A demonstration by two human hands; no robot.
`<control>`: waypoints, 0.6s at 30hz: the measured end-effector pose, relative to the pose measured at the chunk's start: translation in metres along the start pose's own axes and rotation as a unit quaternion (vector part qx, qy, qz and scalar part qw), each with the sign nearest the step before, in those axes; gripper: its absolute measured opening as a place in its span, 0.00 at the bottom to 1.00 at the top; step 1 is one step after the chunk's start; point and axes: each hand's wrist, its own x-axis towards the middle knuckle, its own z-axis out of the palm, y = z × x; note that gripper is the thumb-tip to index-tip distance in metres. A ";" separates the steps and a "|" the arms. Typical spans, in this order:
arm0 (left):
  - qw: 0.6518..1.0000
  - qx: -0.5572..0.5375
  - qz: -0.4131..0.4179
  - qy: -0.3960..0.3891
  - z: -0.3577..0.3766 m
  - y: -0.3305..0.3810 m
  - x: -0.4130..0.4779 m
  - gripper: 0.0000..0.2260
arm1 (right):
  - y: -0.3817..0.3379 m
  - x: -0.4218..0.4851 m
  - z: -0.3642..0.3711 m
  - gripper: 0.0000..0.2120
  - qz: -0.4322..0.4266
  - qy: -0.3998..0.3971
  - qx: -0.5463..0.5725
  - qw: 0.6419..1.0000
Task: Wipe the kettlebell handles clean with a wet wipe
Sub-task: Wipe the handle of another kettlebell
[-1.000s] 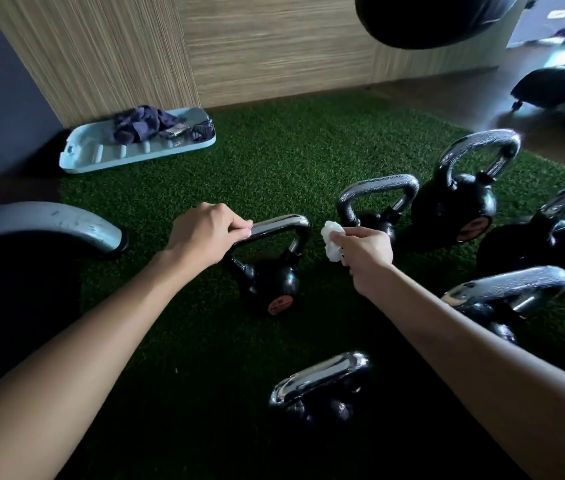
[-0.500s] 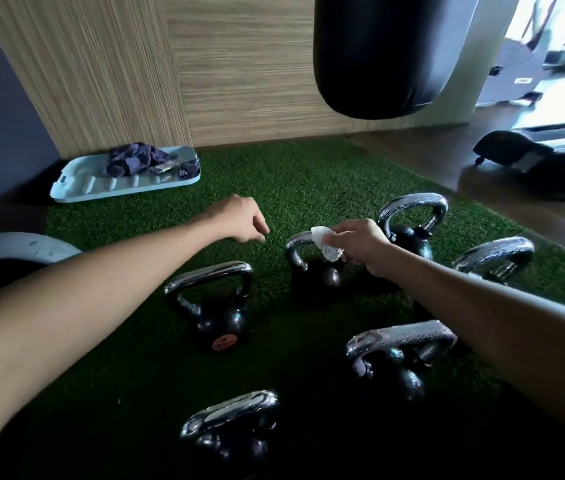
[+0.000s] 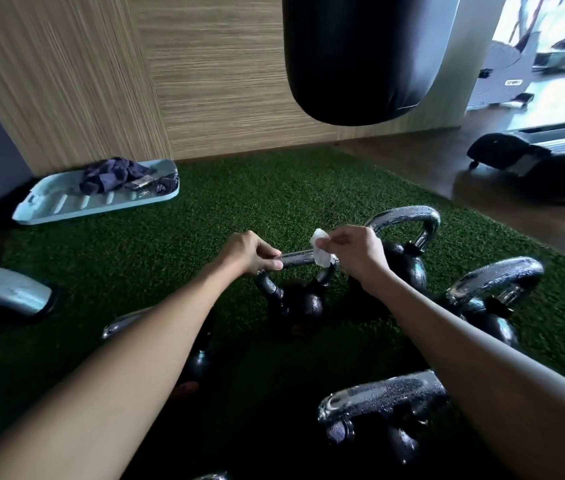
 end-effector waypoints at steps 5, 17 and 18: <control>0.999 0.001 0.040 0.011 0.000 0.000 -0.005 0.16 | -0.009 0.006 0.007 0.11 -0.058 -0.018 -0.056 0.997; 0.996 -0.029 0.067 0.049 0.008 -0.010 -0.036 0.15 | -0.008 0.012 0.013 0.16 -0.190 -0.171 -0.310 0.916; 0.996 -0.028 0.071 0.046 0.008 -0.009 -0.038 0.15 | -0.009 0.013 0.010 0.18 -0.192 -0.195 -0.317 0.908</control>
